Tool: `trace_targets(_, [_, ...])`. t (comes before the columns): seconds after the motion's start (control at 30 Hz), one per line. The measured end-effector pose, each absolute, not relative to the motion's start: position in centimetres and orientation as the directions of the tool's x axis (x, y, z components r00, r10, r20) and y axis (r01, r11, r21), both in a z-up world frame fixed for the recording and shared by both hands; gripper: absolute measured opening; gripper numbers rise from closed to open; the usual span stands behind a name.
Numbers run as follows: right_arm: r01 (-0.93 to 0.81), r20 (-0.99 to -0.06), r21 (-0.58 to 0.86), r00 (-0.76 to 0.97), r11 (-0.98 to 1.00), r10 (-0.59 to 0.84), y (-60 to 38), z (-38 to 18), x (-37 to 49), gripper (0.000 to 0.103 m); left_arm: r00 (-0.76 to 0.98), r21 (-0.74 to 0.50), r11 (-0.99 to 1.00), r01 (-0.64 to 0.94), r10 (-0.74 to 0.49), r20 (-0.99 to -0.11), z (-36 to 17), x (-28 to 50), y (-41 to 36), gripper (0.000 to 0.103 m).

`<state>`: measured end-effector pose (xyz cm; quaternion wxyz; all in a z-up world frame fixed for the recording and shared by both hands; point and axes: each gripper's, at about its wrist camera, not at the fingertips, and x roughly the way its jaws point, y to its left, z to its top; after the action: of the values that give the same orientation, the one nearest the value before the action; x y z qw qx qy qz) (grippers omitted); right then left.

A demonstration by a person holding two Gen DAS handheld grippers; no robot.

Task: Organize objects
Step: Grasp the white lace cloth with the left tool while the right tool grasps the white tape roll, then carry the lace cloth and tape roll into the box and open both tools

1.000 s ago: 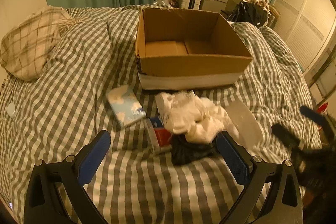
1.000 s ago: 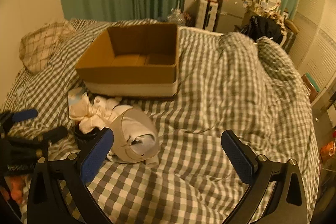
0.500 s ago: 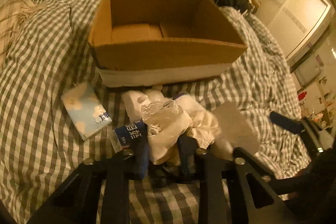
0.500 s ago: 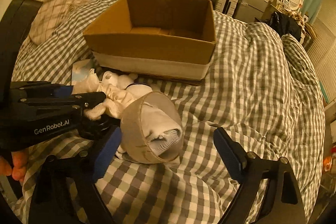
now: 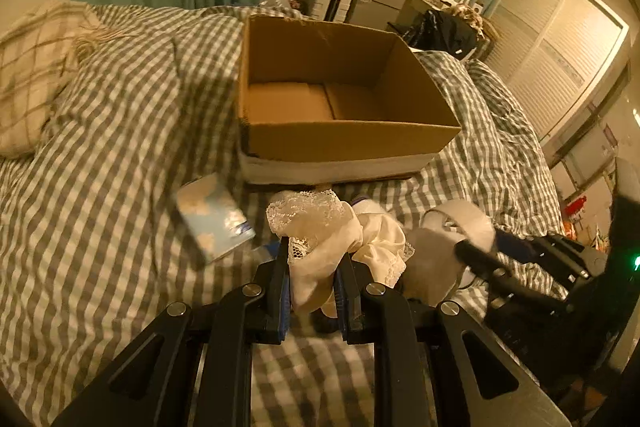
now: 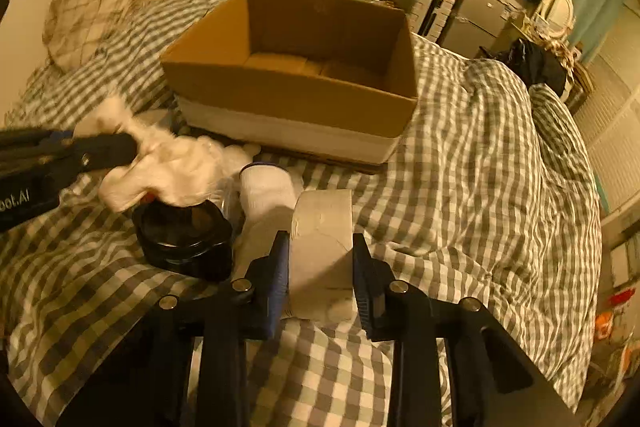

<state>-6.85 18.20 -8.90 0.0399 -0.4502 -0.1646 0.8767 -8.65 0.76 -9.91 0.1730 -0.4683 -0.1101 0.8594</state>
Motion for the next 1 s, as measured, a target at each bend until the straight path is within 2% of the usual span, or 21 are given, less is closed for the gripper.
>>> trace_targets(0.23, [0.048,-0.733,-0.316,-0.646,-0.948,0.211,18.4,-5.5,-5.0,0.029,-0.536,-0.333,-0.926,-0.176,0.374,-0.757,-8.3,-6.7,-0.4,0.018])
trace_targets(0.5, [0.082,-0.649,-0.313,-0.746,-0.946,0.150,16.8,1.1,-4.1,0.029,-0.609,-0.294,-0.929,-0.223,0.368,-0.703,-3.6,-7.2,-0.4,0.018])
trace_targets(0.77, [0.138,-0.594,-0.292,-0.802,-0.946,0.066,14.7,5.8,-8.8,0.029,-0.670,-0.224,-0.940,-0.256,0.340,-0.660,0.3,-12.8,0.5,0.018])
trace_targets(1.0, [0.133,-0.595,-0.249,-0.802,-0.959,0.044,15.2,5.8,-16.5,0.029,-0.661,-0.217,-0.947,-0.238,0.321,-0.678,-1.2,-20.1,1.6,0.018])
